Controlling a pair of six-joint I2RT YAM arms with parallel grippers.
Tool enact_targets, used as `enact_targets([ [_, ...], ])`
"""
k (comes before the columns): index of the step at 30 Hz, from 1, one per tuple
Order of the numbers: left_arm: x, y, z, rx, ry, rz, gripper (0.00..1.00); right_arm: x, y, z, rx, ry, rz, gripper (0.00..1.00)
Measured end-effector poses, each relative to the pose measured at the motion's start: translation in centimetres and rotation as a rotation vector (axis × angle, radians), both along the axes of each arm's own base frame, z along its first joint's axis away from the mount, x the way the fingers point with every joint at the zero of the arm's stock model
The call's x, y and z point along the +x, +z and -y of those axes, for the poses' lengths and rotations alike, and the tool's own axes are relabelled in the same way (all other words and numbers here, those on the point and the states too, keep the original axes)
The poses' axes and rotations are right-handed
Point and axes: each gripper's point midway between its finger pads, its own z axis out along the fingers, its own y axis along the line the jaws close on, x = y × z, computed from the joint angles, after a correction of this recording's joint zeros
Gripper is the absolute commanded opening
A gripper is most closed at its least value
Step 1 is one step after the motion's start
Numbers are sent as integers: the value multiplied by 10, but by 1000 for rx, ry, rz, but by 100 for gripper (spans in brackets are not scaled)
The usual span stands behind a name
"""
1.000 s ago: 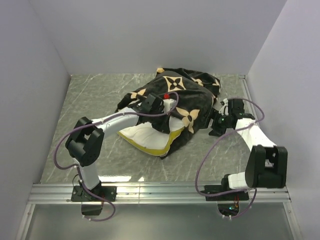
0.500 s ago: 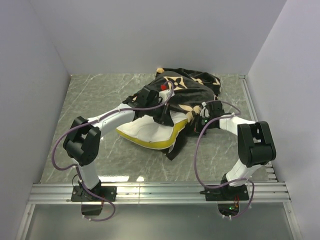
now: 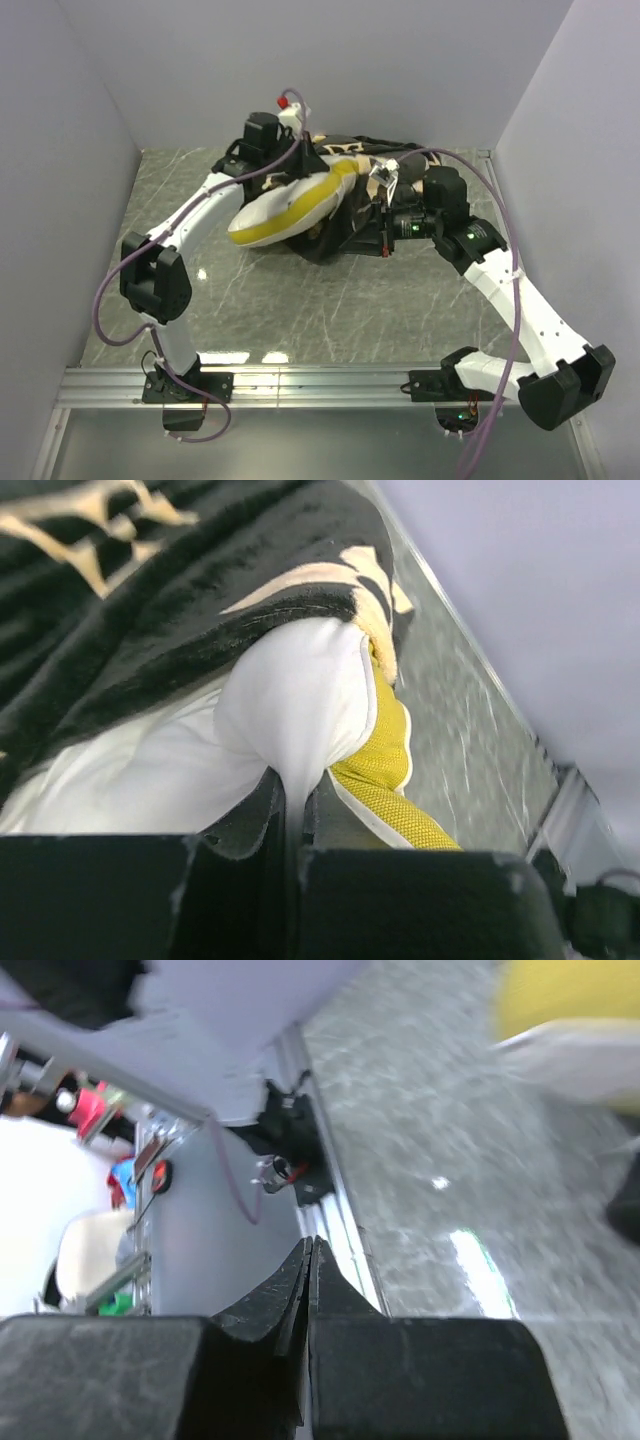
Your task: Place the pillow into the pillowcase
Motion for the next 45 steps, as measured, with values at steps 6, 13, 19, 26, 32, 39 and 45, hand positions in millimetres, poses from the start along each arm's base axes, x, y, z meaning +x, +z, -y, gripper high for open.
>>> enact_targets([
  [6, -3, 27, -29, -17, 44, 78, 0, 42, -25, 19, -88, -245, -19, 83],
  [13, -60, -37, -22, -6, -103, -92, 0, 93, -187, 74, -256, -630, -362, 89],
  [19, -60, -27, -12, -47, -147, -100, 0, 114, -212, 60, -179, -682, -397, 89],
  [26, -55, -19, -5, -79, -168, -110, 0, 132, -193, 38, -24, -644, -320, 85],
  [32, -56, -19, -4, -82, -175, -118, 0, 136, -181, 32, 35, -635, -260, 84],
  [39, -58, -19, -3, -90, -176, -130, 0, 164, -188, 26, 69, -670, -293, 39],
  [45, -57, -27, -7, -58, -173, -121, 0, 158, -166, 8, 86, -529, -330, 0],
])
